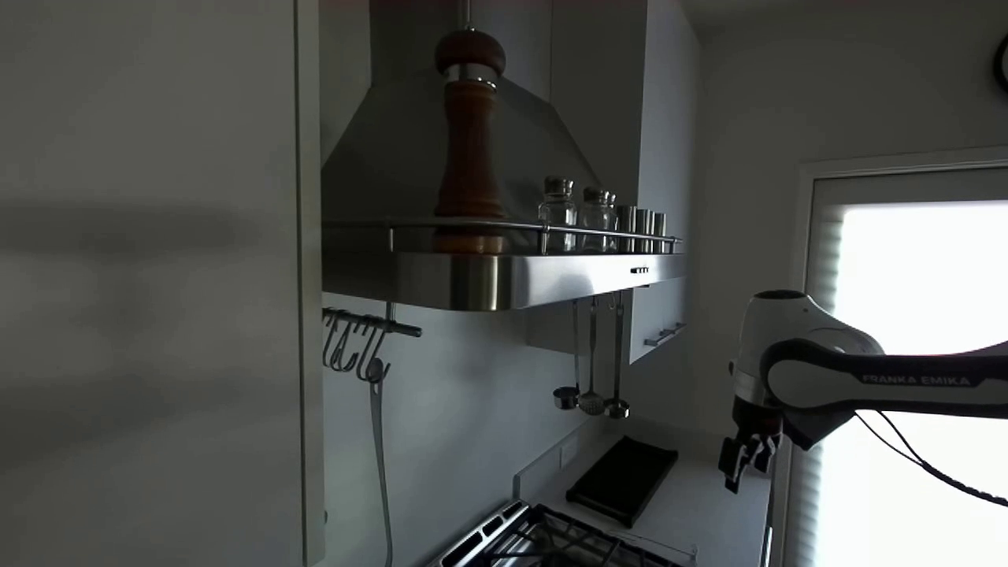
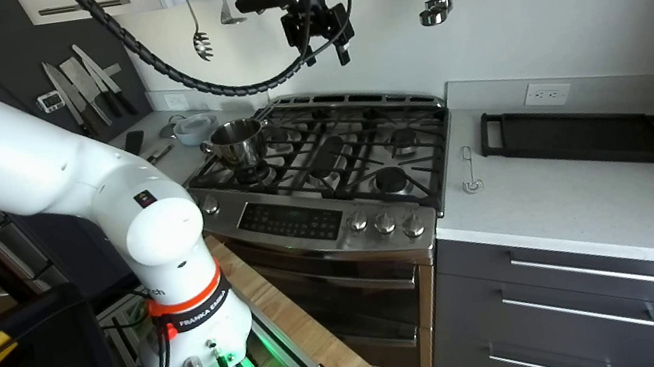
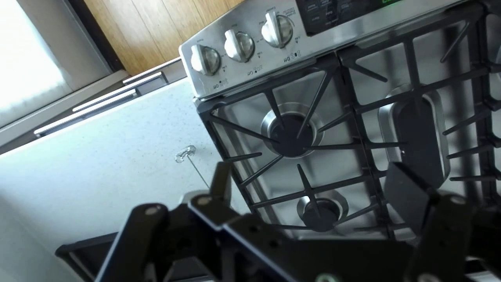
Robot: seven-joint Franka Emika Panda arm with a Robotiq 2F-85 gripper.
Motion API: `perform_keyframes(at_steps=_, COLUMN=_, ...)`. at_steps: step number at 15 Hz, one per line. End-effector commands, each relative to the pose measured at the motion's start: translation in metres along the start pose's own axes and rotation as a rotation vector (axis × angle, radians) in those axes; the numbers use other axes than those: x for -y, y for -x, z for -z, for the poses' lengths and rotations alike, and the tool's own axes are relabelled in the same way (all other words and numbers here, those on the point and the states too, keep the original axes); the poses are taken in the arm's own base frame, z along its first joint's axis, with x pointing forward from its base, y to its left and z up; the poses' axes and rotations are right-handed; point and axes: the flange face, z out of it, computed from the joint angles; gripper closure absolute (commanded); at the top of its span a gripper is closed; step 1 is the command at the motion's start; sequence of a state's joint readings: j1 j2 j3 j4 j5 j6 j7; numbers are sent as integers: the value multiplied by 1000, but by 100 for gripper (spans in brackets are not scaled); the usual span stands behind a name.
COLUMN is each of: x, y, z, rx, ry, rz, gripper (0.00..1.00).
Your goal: Remove one silver container from the rack above the stove and put it on the right side of the counter
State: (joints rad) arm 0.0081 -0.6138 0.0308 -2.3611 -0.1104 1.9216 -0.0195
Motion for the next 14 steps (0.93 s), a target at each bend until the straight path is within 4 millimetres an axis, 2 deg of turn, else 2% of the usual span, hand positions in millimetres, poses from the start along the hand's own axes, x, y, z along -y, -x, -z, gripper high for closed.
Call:
perform_keyframes(at_steps=1, x=-17, y=4, z=43, rx=-27, ry=75, rz=-27, gripper=0)
perform_keyframes(at_steps=4, x=-25, y=1, z=84, rx=-40, ry=142, rz=-26, gripper=0)
perform_keyframes(at_steps=5, x=-23, y=0, z=65, rx=-51, ry=98, rz=-17, gripper=0)
perform_keyframes(at_steps=7, x=-25, y=0, z=84, rx=-61, ry=116, rz=-22, gripper=0)
perform_keyframes(at_steps=10, x=-24, y=-1, z=87, rx=-59, ry=121, rz=-20, gripper=0)
perform_keyframes(at_steps=14, x=-39, y=11, z=146, rx=-163, ry=209, rz=-47, gripper=0)
